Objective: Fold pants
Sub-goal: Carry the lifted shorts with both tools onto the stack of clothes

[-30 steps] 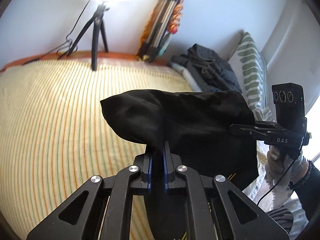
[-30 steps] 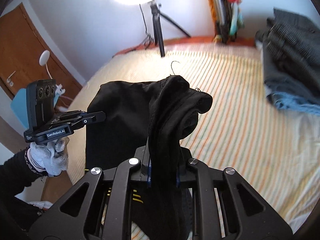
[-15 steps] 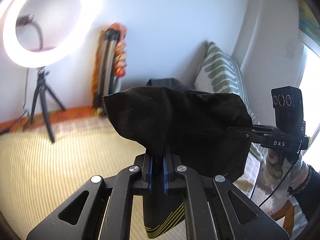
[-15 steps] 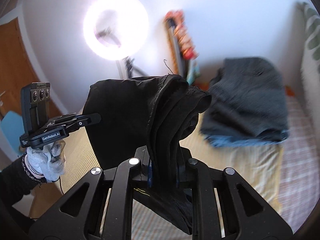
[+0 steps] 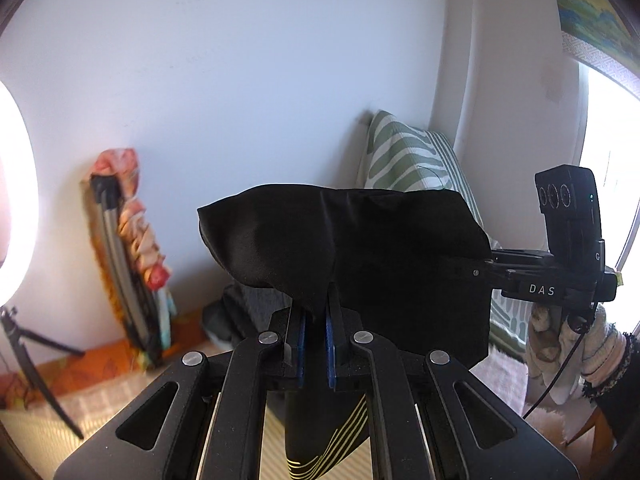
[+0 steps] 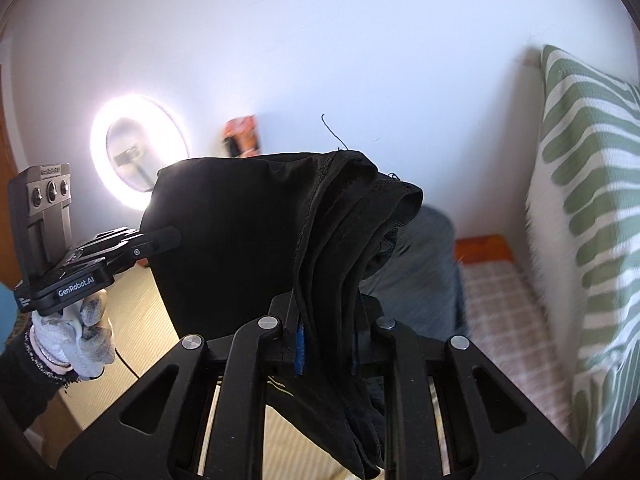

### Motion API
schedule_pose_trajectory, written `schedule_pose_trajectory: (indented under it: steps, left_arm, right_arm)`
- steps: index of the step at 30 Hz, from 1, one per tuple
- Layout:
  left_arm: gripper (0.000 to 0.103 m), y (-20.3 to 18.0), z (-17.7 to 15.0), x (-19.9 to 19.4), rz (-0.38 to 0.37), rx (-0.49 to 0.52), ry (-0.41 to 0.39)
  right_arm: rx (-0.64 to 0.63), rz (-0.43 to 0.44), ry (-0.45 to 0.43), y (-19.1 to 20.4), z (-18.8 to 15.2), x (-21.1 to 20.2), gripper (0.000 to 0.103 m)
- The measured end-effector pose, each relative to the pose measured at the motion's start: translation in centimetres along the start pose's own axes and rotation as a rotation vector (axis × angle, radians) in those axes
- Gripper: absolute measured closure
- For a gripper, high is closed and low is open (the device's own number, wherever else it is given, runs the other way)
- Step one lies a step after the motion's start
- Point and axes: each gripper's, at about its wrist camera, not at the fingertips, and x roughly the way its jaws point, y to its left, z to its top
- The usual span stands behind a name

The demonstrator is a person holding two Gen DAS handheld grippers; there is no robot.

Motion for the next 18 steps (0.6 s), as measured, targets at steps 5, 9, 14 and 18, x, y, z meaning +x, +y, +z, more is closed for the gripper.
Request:
schedule_pose_trajectory:
  steps: [5,9,14,18]
  left_arm:
    - [0.097,0.7,1.5,4.7,0.003,-0.01,0.017]
    - [0.097,2.5,1.4,8.2,0.026,-0.036,0.048]
    - [0.097,4.6,1.0,11.4,0.062,-0.075,0.079]
    - [0.097,5.4,0.5,13.4,0.102,-0.07,0.091]
  right_arm:
    - [0.03,-0.013,0.004,-4.0,1.9,3.0,0.087]
    - [0.027,-0.026,0.031,-6.6,2.5,6.4,0.086]
    - [0.021,-0.047,0.076,-8.6,2.4,10.7,0.086]
    - [0.033,-0.062,0.092,-9.6,2.3,13.4,0.086]
